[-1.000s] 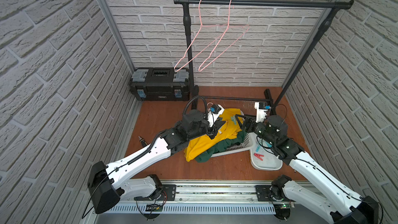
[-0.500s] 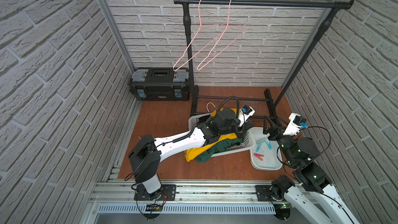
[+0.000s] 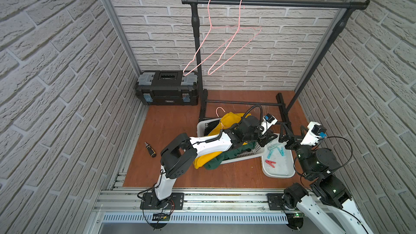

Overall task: Remove the clothespins securing t-shirts to the hanger
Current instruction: Place the clothespin in the storage box, then pick up the hanger from the basket.

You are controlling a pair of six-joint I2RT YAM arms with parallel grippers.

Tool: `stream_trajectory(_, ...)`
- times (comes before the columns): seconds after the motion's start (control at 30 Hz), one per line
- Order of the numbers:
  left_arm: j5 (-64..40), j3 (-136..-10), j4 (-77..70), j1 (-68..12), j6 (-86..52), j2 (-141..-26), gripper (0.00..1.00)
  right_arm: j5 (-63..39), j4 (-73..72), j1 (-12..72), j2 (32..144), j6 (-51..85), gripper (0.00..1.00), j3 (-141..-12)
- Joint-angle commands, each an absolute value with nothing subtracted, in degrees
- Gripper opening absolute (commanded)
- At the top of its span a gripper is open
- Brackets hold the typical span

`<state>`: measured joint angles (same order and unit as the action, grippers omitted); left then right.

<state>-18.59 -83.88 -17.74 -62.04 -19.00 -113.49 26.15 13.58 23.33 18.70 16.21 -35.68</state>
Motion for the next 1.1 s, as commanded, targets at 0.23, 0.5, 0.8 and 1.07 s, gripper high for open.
stream_trajectory(0.23, -20.9, -88.2, -18.9, -62.4, -21.2, -117.1, 0.62, 26.5, 9.5, 23.0, 20.0, 14.3, 1.0, -35.3)
stream_trajectory(0.5, -15.7, -85.0, -15.6, -61.5, -18.3, -111.3, 0.86, 25.7, 8.3, 23.0, 19.9, 15.5, 1.0, -34.5)
stream_trajectory(0.8, -8.6, -78.8, -13.2, -61.3, -14.0, -101.9, 0.98, 23.5, 5.3, 23.0, 22.3, 16.5, 1.0, -33.9)
stream_trajectory(1.07, -4.1, -73.0, -10.1, -58.5, -14.6, -93.0, 0.98, 18.3, 4.6, 23.0, 28.6, 18.2, 1.0, -34.1)
